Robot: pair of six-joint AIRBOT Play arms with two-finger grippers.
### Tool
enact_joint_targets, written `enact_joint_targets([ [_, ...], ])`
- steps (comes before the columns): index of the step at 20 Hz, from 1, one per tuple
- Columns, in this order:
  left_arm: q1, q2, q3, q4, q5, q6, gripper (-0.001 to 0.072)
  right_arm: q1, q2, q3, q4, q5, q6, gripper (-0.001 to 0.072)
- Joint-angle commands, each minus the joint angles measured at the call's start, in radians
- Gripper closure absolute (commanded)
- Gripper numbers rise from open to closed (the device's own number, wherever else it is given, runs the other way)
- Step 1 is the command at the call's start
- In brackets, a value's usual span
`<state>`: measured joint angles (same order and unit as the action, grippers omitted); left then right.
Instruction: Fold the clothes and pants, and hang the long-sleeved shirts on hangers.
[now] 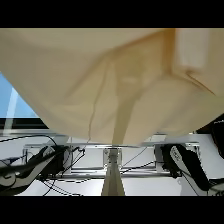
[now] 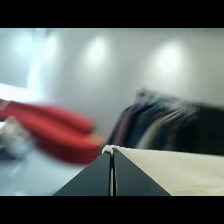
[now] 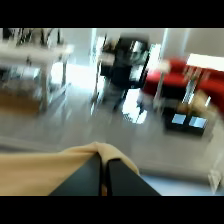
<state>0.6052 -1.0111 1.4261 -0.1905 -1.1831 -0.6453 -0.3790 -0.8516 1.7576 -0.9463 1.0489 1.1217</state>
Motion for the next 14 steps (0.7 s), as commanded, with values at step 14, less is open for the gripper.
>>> enact_joint_targets([
  [14, -0.385, -0.613, 0.000, 0.655, 0.534, -0.216, 0.0697, 0.194, -0.916, -0.125, 0.132, -0.144, 0.101, 0.0699],
])
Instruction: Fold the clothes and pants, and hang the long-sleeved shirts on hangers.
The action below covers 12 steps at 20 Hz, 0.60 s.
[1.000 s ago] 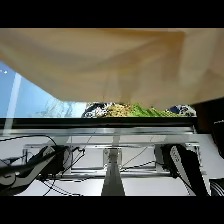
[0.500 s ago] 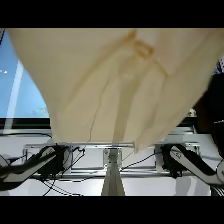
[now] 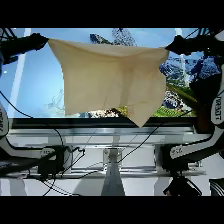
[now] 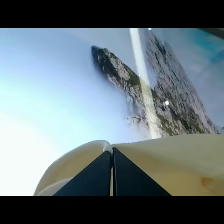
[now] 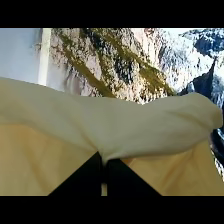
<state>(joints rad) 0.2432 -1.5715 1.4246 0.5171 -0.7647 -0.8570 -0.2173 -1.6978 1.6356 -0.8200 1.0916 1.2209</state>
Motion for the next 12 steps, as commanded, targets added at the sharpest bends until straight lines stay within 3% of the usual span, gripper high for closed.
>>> enact_joint_targets([
  [1, -0.023, -0.052, 0.001, -0.054, 0.103, -0.017, 0.0697, 0.032, -0.070, 0.000, 0.005, -0.209, 0.003, 0.0700],
  [3, -0.021, -0.053, 0.001, 0.005, 0.007, -0.070, 0.0697, 0.026, -0.069, -0.001, -0.030, -0.174, 0.003, 0.0700],
  [7, -0.021, -0.057, 0.001, 0.402, -0.305, -0.233, 0.0697, 0.018, -0.070, -0.002, -0.218, 0.074, 0.028, 0.0700],
  [9, -0.023, -0.085, 0.000, 0.471, -0.433, -0.262, 0.0695, 0.019, -0.073, -0.002, -0.259, 0.162, 0.027, 0.0695],
  [10, -0.024, -0.105, 0.000, 0.455, -0.462, -0.262, 0.0602, 0.018, -0.073, -0.002, -0.259, 0.161, 0.027, 0.0519],
  [11, -0.024, -0.120, 0.000, 0.442, -0.468, -0.262, 0.0288, 0.018, -0.072, -0.002, -0.259, 0.165, 0.027, 0.0247],
  [12, -0.024, -0.131, 0.000, 0.439, -0.467, -0.263, -0.0013, 0.018, -0.072, -0.002, -0.261, 0.175, 0.027, 0.0179],
])
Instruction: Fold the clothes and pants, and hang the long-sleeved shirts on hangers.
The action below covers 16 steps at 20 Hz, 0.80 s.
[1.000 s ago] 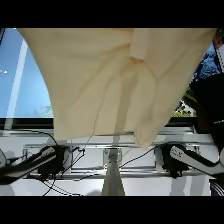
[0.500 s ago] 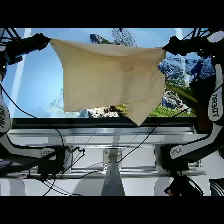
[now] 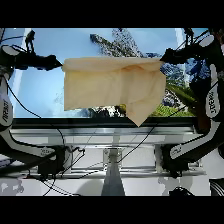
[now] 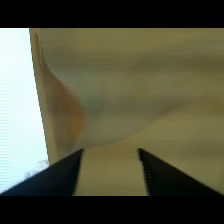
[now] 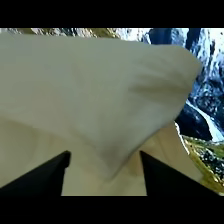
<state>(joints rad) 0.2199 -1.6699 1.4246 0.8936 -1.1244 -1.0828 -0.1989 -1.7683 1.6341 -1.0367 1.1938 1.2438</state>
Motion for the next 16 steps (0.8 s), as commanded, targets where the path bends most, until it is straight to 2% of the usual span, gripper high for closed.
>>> enact_joint_targets([
  [1, 0.000, -0.035, 0.000, 0.064, -0.108, -0.037, 0.0008, -0.002, 0.000, 0.000, -0.064, 0.096, 0.005, 0.0213],
  [5, 0.036, 0.017, 0.001, 0.064, -0.140, -0.037, 0.0008, -0.058, 0.008, 0.000, -0.146, 0.270, 0.004, 0.0350],
  [7, 0.064, 0.078, 0.001, 0.064, -0.159, -0.037, 0.0009, -0.111, 0.024, -0.019, -0.127, 0.369, 0.004, 0.0348],
  [11, 0.113, 0.267, 0.001, 0.064, -0.211, -0.037, 0.0010, -0.218, 0.184, -0.298, -0.075, 0.365, -0.014, 0.0348],
  [16, 0.110, 0.486, 0.000, 0.021, -0.260, -0.069, 0.0010, -0.230, 0.417, -0.764, 0.000, 0.245, -0.014, 0.0348],
])
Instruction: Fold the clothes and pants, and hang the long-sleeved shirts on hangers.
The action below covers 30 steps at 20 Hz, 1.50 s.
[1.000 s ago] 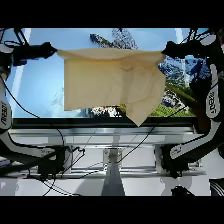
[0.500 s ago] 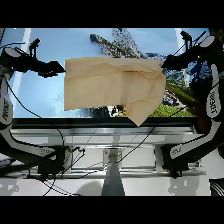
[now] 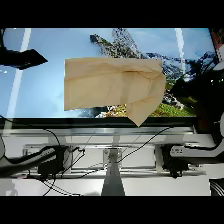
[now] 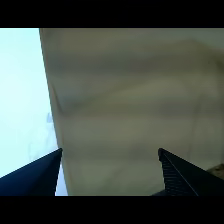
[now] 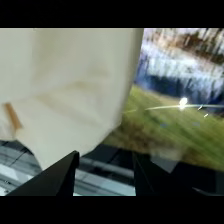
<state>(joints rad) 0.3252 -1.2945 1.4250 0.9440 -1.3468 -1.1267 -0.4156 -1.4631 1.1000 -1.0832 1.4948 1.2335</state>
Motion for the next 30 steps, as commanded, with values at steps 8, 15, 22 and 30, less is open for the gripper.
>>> enact_joint_targets([
  [8, 0.007, 0.196, -0.033, 0.010, -0.158, -0.049, 0.0210, 0.166, 0.130, -0.533, 0.169, -0.304, -0.004, 0.0348],
  [15, 0.101, 0.196, -0.340, 0.164, -0.106, -0.031, 0.0211, 0.204, 0.131, -0.533, 0.256, -0.469, -0.047, 0.0532],
  [22, 0.171, 0.187, -0.764, 0.100, 0.197, 0.064, 0.0248, 0.204, 0.131, -0.533, 0.309, -0.467, -0.095, 0.0699],
  [30, 0.171, -0.026, -0.897, -0.211, 0.318, 0.290, 0.0248, 0.204, 0.131, -0.533, 0.350, -0.468, -0.095, 0.0699],
])
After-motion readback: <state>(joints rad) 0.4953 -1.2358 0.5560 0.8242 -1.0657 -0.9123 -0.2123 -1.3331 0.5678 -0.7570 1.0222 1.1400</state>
